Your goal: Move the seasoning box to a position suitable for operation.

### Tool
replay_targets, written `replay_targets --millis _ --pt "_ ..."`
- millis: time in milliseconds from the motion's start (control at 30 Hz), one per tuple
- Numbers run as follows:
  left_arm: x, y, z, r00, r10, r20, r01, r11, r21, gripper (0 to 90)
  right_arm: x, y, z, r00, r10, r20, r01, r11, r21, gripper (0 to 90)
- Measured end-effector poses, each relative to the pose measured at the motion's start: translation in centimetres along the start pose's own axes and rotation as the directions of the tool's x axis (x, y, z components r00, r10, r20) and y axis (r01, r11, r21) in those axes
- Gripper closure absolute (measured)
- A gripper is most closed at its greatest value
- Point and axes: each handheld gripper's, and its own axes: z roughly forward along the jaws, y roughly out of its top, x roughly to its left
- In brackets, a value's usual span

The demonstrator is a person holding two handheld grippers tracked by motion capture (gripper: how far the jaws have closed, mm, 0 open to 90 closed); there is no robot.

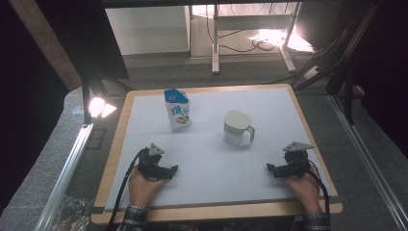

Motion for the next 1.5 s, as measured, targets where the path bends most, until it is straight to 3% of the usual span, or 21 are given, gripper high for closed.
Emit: replay_targets --millis 467,600,700,733,800,900,1033,1133,1300,1500 --pt "0.0 0.0 0.0 1.0 -0.004 -0.003 0.004 1.0 -0.001 1.8 0.0 0.0 0.0 1.0 0.001 0.0 -0.001 1.0 0.0 0.8" --pt "0.0 0.0 0.0 1.0 -0.003 -0.003 0.003 1.0 -0.001 1.8 0.3 0.3 -0.4 1.0 -0.004 0.001 0.004 1.0 0.004 11.4" --pt "0.0 0.0 0.0 1.0 -0.001 -0.003 0.001 1.0 -0.002 1.8 0.9 0.6 -0.8 0.9946 -0.06 0.084 0.06 0.998 0.0 15.5" --pt "0.0 0.0 0.0 1.0 -0.003 -0.004 0.003 1.0 -0.002 1.8 0.9 0.6 -0.8 0.9946 -0.06 0.084 0.06 0.998 0.0 15.5" --pt "0.0 0.0 0.0 1.0 -0.001 -0.004 0.001 1.0 -0.003 1.8 0.9 0.8 -0.9 0.9967 -0.045 0.068 0.046 0.999 -0.015 18.6" --pt "0.0 0.0 0.0 1.0 0.0 -0.003 0.0 1.0 -0.003 1.8 0.6 1.1 -1.0 0.9998 0.007 -0.016 -0.008 0.999 -0.037 20.3" --pt "0.0 0.0 0.0 1.0 0.001 -0.004 -0.001 1.0 -0.003 1.8 0.2 1.9 -1.2 0.9937 0.075 -0.083 -0.081 0.994 -0.072 20.2" --pt "0.0 0.0 0.0 1.0 0.001 -0.004 -0.001 1.0 -0.003 1.8 0.0 2.8 -1.2 0.9872 0.098 -0.125 -0.111 0.989 -0.102 20.3" --pt "0.0 0.0 0.0 1.0 0.001 -0.004 -0.001 1.0 -0.003 1.8 0.3 4.4 -0.7 0.9863 0.063 -0.152 -0.08 0.991 -0.111 24.3" --pt "0.0 0.0 0.0 1.0 0.0 -0.004 0.0 1.0 -0.003 1.8 0.8 5.6 0.1 0.9929 0.017 -0.117 -0.031 0.993 -0.118 34.4"
